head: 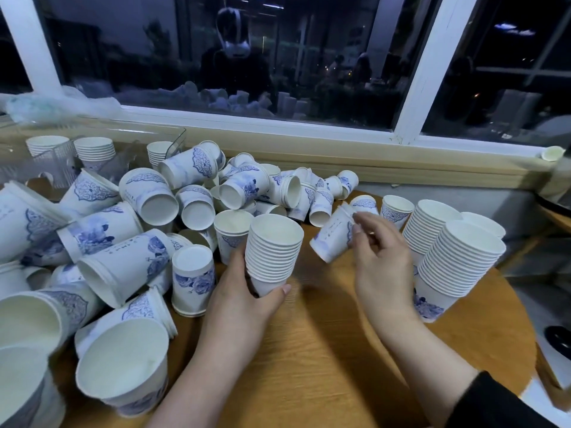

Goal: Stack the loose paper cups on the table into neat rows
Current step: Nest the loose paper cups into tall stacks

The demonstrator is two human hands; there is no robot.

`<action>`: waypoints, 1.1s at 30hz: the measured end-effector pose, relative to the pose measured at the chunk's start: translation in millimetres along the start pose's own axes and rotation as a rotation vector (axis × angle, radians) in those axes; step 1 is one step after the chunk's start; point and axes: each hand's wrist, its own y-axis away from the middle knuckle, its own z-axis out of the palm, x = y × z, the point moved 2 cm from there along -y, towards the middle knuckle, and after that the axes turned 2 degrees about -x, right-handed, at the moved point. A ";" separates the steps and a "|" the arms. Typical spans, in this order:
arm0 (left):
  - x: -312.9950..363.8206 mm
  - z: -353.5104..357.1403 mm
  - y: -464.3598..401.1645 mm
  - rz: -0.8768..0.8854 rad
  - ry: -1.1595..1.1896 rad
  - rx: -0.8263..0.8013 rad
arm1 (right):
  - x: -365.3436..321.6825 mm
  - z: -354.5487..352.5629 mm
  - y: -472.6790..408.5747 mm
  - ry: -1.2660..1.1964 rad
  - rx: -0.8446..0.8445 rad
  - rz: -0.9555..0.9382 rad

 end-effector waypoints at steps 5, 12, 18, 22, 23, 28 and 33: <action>0.0 -0.4 3.4 0.013 -0.020 -0.014 | -71.8 -29.6 -7.1 -0.246 0.013 -0.101; 3.2 0.2 3.8 0.049 -0.046 0.006 | -104.2 -24.1 -4.9 -0.179 -0.274 -0.170; 4.1 5.5 1.4 0.042 -0.041 -0.010 | -96.4 -18.3 -2.6 -0.105 -0.474 -0.134; 7.8 15.4 1.7 0.058 -0.018 -0.037 | -101.9 -30.8 -9.7 -0.172 -0.517 -0.094; 9.3 18.4 1.3 0.057 -0.014 -0.048 | -102.6 -33.0 -11.0 -0.180 -0.544 -0.087; 17.2 29.4 -0.6 0.085 -0.022 -0.063 | -93.9 -39.2 -18.0 -0.071 -0.634 -0.088; 22.3 35.8 -0.9 0.074 0.005 -0.056 | -81.0 -40.7 -11.1 0.193 -0.817 -0.205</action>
